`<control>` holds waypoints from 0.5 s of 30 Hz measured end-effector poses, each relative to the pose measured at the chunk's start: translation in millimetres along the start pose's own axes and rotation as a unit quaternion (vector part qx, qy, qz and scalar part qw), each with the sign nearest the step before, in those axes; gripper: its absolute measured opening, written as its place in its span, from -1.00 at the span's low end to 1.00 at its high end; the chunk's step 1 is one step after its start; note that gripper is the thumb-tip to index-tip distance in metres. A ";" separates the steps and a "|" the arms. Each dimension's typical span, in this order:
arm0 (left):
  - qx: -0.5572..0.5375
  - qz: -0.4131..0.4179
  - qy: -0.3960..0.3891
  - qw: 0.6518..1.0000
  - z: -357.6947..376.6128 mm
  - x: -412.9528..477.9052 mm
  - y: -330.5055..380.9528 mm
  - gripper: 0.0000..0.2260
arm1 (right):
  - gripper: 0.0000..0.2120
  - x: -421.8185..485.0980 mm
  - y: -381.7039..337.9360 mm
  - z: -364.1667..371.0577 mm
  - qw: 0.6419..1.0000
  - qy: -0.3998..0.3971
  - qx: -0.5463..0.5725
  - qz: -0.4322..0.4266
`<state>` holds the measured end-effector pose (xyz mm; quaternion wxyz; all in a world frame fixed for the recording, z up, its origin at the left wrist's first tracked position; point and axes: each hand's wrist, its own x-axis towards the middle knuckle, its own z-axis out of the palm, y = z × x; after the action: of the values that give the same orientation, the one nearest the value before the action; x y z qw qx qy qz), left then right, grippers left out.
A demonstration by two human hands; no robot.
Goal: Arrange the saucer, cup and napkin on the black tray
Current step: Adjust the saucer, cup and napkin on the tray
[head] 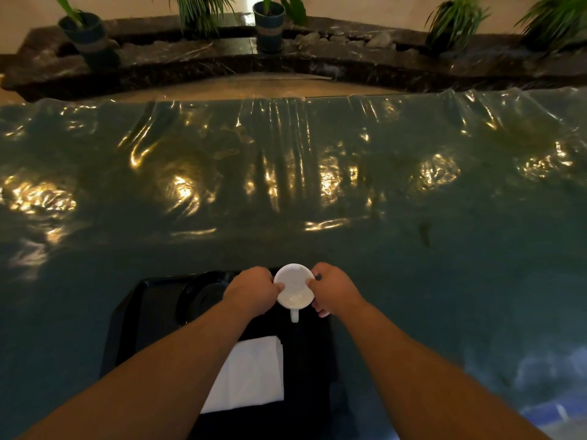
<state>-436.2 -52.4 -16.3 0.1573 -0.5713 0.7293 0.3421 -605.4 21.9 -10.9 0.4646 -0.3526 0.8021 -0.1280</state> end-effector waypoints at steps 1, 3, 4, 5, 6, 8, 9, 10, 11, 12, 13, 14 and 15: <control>-0.009 -0.005 -0.003 1.000 1.3 -0.4 -0.7 -0.71 | -0.97 1.5 -2.1 -1.7 1.000 -0.007 -0.003 0.003; -0.022 -0.011 -0.003 1.000 5.2 -1.2 -2.6 -0.71 | -0.95 4.5 -6.1 -4.1 1.000 -0.014 -0.021 0.003; -0.028 -0.013 -0.003 1.000 7.3 -1.7 -3.4 -0.71 | -0.94 5.1 -8.1 -4.7 0.999 -0.013 -0.031 0.001; -0.033 -0.016 -0.003 0.999 8.7 -2.5 -4.0 -0.71 | -0.93 5.7 -9.3 -4.6 0.999 -0.011 -0.040 -0.001; -0.037 -0.017 -0.004 0.999 9.6 -3.0 -4.2 -0.71 | -0.93 5.8 -10.1 -4.7 0.999 -0.008 -0.047 -0.003; -0.041 -0.018 -0.008 0.999 9.4 -3.2 -4.0 -0.72 | -0.93 5.7 -11.8 -5.5 0.999 -0.010 -0.051 -0.004; -0.042 -0.020 -0.010 0.999 8.9 -3.5 -3.9 -0.72 | -0.93 5.9 -12.5 -6.1 0.999 -0.013 -0.050 -0.004; -0.044 -0.022 -0.013 0.999 8.6 -4.1 -3.7 -0.72 | -0.93 6.0 -13.3 -6.8 0.999 -0.016 -0.050 -0.003; -0.047 -0.022 -0.014 0.999 8.7 -4.7 -3.9 -0.72 | -0.93 6.2 -13.6 -7.2 0.998 -0.017 -0.052 -0.005; -0.054 -0.020 -0.014 0.998 9.7 -5.3 -4.5 -0.72 | -0.93 5.5 -14.1 -7.3 0.998 -0.015 -0.057 -0.007; -0.060 -0.018 -0.013 0.998 11.1 -5.7 -4.9 -0.71 | -0.92 4.4 -14.1 -6.7 0.998 -0.010 -0.061 -0.012; -0.062 -0.015 -0.010 0.998 12.9 -6.8 -5.5 -0.70 | -0.91 2.7 -14.2 -5.9 0.998 -0.002 -0.064 -0.018; -0.058 -0.012 -0.005 0.998 14.2 -7.9 -5.5 -0.68 | -0.91 1.1 -13.9 -4.6 0.998 0.008 -0.065 -0.023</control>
<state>-431.0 -37.7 -23.4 0.1319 -0.5864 0.7002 0.3852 -603.3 10.6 -1.7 0.4317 -0.3992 0.8039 -0.0891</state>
